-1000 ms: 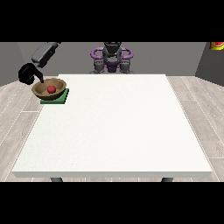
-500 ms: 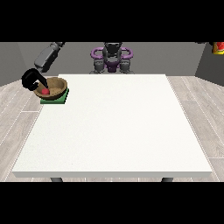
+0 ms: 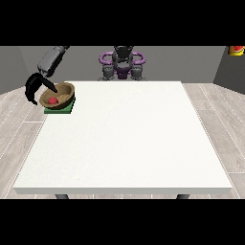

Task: Pick the cup and pour the ball into the bowl, then pick the bowl and place it on the pad

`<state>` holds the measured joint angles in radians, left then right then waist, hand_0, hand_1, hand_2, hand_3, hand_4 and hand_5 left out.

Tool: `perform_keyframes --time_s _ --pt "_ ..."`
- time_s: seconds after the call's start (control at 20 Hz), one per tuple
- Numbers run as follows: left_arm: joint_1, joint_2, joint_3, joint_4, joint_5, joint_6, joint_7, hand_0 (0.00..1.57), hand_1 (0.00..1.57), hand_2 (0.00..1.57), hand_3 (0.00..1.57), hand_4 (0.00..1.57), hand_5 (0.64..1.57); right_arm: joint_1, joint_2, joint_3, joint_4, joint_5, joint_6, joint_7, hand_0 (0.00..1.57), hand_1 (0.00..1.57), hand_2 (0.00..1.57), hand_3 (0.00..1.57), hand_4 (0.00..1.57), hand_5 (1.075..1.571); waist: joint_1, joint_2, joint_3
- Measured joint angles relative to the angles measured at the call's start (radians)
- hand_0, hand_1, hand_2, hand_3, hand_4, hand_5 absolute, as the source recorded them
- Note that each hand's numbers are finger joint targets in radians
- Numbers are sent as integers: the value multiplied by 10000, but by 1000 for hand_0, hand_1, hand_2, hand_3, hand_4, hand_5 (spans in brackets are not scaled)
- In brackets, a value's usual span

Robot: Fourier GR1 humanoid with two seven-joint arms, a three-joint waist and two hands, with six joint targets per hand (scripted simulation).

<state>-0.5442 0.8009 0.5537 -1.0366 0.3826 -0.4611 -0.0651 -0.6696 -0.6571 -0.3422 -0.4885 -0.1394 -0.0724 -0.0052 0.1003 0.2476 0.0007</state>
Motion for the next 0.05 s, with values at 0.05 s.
perform_keyframes --time_s 0.05 --pt "69 -87 -92 79 -63 17 32 0 0 0 0 1190 1569 -111 -74 103 -72 68 30 306 0 0 0 0 200 1375 -51 -246 -3"
